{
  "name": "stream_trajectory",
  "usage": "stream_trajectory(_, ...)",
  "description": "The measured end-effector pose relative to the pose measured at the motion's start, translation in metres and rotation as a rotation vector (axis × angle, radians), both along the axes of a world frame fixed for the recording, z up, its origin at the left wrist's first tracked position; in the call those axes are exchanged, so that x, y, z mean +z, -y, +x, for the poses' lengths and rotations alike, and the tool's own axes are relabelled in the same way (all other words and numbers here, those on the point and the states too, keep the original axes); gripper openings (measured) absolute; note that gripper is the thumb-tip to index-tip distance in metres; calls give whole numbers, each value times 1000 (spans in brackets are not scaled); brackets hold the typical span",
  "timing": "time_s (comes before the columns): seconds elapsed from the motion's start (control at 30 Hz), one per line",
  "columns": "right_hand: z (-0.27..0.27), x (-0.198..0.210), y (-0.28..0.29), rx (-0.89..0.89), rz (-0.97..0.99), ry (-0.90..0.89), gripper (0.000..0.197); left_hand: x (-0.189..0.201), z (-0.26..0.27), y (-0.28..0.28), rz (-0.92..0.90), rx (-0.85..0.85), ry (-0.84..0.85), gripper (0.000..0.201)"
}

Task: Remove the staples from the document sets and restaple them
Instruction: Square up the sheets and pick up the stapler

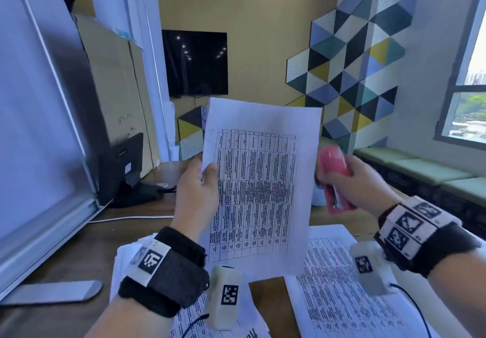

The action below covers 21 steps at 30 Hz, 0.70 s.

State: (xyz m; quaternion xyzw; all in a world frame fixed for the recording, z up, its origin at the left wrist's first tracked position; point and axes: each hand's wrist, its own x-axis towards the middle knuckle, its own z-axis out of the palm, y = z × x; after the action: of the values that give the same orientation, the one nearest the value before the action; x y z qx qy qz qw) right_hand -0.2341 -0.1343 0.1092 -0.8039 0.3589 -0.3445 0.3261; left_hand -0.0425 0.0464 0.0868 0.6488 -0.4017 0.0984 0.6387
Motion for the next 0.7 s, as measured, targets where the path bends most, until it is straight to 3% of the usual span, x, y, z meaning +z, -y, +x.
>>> stream_trajectory(0.1,5,32,-20,13,-71,287,15,2,-7,-3,-11,-6,-13,14)
stream_trajectory(0.27,9,84,-48,-62,-267,753,41,4,-12,-6,-14,10,-62,18)
stream_trajectory(0.37,11,105,-57,63,-255,953,43,3,-13,-8,-3,6,-33,22)
stream_trajectory(0.5,27,115,-72,185,-277,944,43,1,-18,-7,44,-70,-4,20)
stream_trajectory(0.7,57,102,-85,176,-263,824,27,0,-28,-6,108,-115,22,18)
